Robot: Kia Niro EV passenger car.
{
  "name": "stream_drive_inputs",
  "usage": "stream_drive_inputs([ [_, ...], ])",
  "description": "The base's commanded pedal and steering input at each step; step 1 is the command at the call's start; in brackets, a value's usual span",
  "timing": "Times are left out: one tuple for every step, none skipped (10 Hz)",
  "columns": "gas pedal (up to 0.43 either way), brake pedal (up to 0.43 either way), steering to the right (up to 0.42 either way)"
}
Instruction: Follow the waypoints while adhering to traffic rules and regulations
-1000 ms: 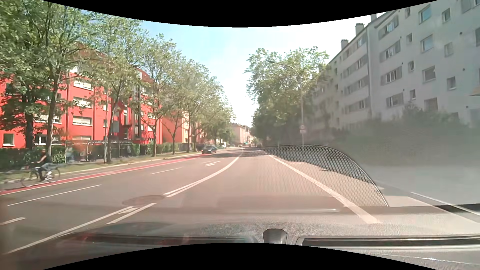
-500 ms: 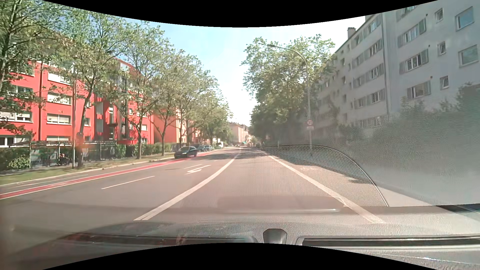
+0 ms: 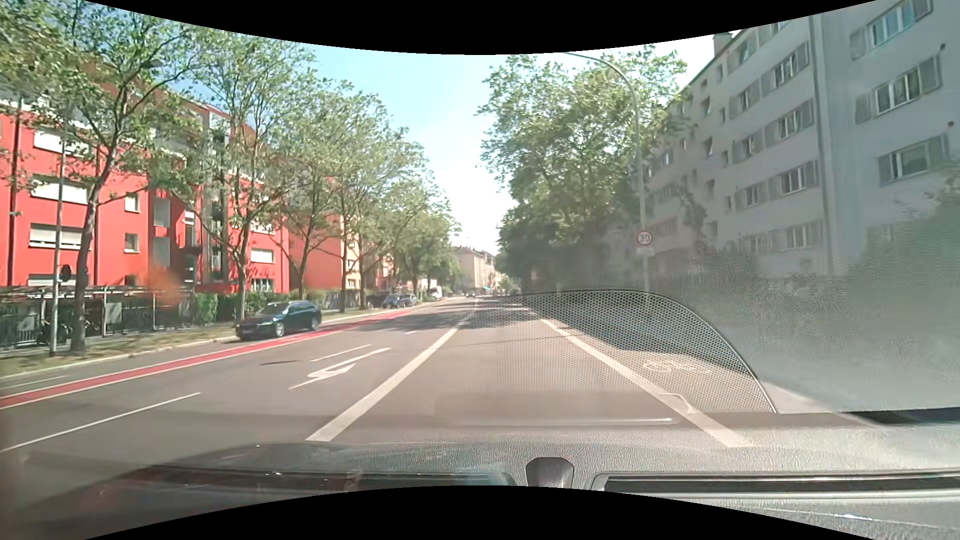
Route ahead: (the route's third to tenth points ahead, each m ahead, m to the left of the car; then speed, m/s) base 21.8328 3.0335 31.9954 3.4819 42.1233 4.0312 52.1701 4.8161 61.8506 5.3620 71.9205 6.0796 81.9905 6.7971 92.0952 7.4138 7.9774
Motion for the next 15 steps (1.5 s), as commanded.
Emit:
stream_drive_inputs([
  [0.138, 0.0, -0.01],
  [0.138, 0.0, -0.01],
  [0.138, 0.0, -0.01],
  [0.138, 0.0, -0.01],
  [0.138, 0.0, -0.01],
  [0.138, 0.0, -0.01],
  [0.138, 0.0, -0.01],
  [0.118, 0.0, -0.01],
  [0.118, 0.0, -0.01],
  [0.118, 0.0, -0.01],
  [0.118, 0.0, -0.01],
  [0.118, 0.0, -0.01],
  [0.118, 0.0, -0.01],
  [0.11, 0.0, -0.01],
  [0.098, 0.0, -0.01],
])
